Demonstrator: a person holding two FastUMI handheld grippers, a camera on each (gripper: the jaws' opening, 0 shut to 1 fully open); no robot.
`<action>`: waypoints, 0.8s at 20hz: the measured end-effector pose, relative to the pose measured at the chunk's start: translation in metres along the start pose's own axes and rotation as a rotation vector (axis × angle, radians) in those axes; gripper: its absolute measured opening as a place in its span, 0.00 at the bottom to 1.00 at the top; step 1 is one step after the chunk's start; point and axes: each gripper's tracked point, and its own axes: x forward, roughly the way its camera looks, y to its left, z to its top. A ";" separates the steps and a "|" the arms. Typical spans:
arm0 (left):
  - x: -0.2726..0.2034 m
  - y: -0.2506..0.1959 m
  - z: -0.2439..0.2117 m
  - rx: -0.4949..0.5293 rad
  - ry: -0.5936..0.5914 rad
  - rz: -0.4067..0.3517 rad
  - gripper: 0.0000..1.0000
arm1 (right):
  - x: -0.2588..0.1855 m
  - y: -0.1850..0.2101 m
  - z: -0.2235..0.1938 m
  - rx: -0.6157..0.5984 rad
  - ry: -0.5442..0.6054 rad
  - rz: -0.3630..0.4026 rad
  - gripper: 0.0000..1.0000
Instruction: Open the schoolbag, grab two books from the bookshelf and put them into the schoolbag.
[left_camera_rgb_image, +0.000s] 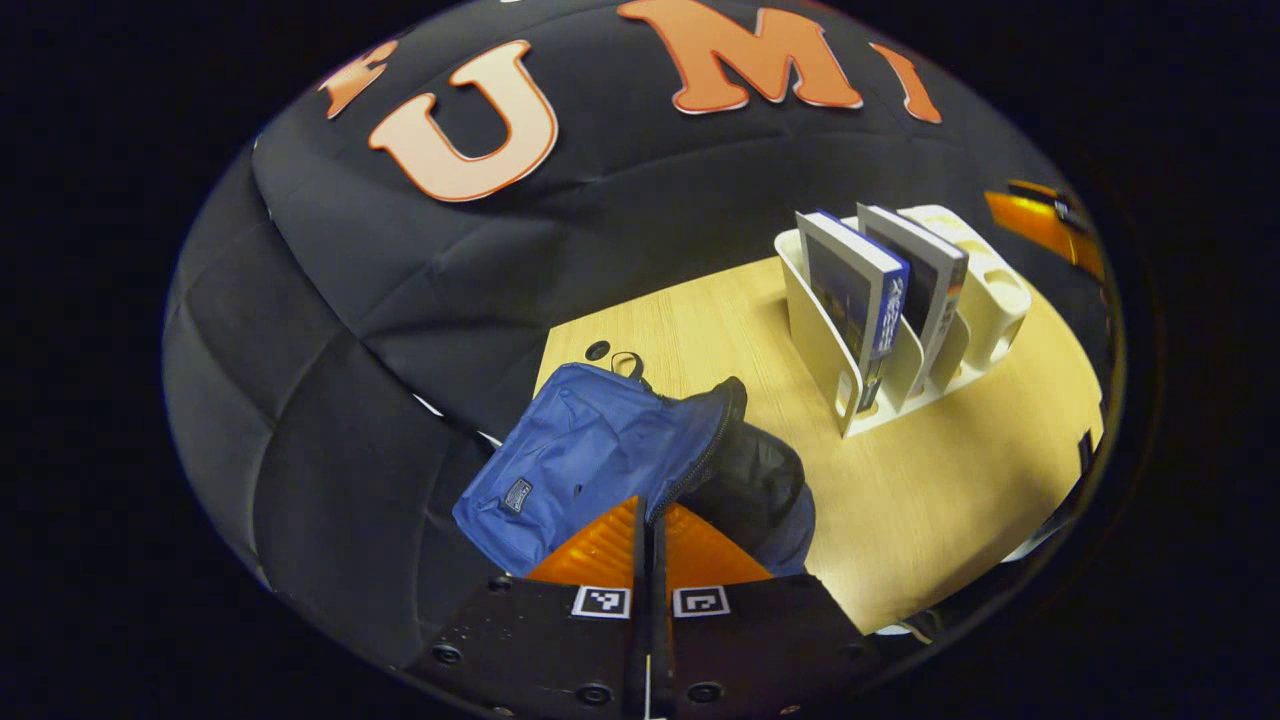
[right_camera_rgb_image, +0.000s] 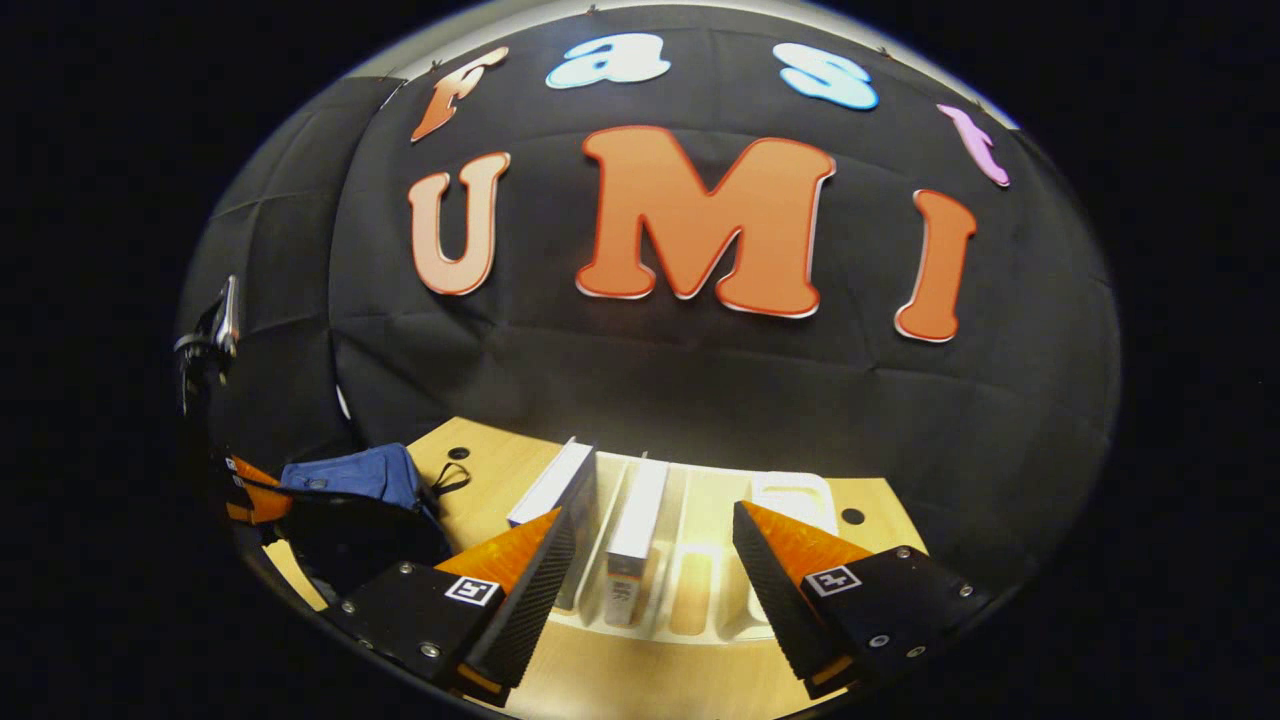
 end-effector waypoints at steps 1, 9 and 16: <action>-0.001 0.006 0.006 -0.031 -0.006 -0.021 0.01 | 0.006 0.011 0.002 -0.004 0.024 0.012 0.95; 0.014 0.060 0.030 -0.153 -0.052 -0.189 0.01 | 0.054 0.062 0.009 -0.004 0.191 0.008 0.95; 0.023 0.098 0.039 -0.238 -0.069 -0.310 0.00 | 0.094 0.079 -0.012 -0.047 0.361 -0.035 0.95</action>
